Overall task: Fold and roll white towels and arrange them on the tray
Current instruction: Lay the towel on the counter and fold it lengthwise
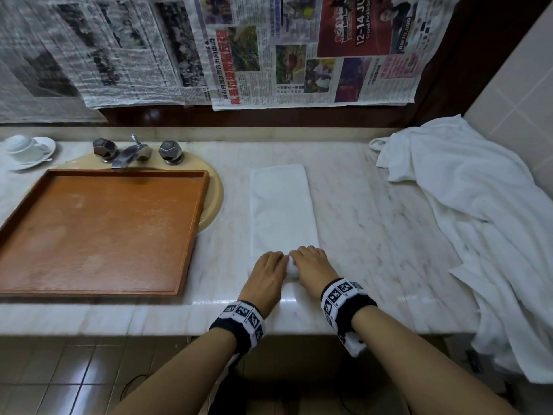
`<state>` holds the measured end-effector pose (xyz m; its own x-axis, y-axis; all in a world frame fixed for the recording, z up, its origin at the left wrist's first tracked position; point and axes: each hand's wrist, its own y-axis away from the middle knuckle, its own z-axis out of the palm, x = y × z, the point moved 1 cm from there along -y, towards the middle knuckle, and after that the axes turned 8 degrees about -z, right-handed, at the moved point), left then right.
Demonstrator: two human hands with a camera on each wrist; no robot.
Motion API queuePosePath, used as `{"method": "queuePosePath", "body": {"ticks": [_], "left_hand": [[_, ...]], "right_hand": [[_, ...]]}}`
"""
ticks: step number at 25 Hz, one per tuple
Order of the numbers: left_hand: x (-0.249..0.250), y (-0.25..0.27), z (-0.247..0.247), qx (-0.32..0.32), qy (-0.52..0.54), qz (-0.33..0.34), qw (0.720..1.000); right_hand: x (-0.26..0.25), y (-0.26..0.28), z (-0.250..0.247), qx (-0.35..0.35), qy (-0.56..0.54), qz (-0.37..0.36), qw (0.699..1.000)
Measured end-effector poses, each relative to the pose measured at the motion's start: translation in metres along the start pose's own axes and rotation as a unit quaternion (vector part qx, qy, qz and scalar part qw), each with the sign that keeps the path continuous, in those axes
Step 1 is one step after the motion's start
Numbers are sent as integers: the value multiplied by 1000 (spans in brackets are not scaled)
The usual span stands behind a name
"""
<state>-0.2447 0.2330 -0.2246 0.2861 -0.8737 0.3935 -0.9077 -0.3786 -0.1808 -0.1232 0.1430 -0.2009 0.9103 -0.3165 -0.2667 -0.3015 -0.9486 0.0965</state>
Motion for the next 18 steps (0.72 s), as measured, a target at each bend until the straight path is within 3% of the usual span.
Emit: {"method": "queuePosePath", "body": {"ticks": [2,4,9,12,15,18], "left_hand": [[-3,10,6,25,8,24,999],[-8,2,6,26,12,16,999],[-9,-31,-6,-87,5,-36,996],[-2,-21,-8,-35,-13,-49,998],[4,2,-3,2,5,-18,1000],[0,-2,-2,4,-8,-7,1000]], "right_hand": [[-1,-1,2,-13,-7,20,1000],[-10,10,6,32,2,29,999],[-5,21,21,48,27,19,998],[3,3,7,31,-15,14,999],[4,-1,1,-16,-25,29,999],[-3,9,10,25,0,41,999]]}}
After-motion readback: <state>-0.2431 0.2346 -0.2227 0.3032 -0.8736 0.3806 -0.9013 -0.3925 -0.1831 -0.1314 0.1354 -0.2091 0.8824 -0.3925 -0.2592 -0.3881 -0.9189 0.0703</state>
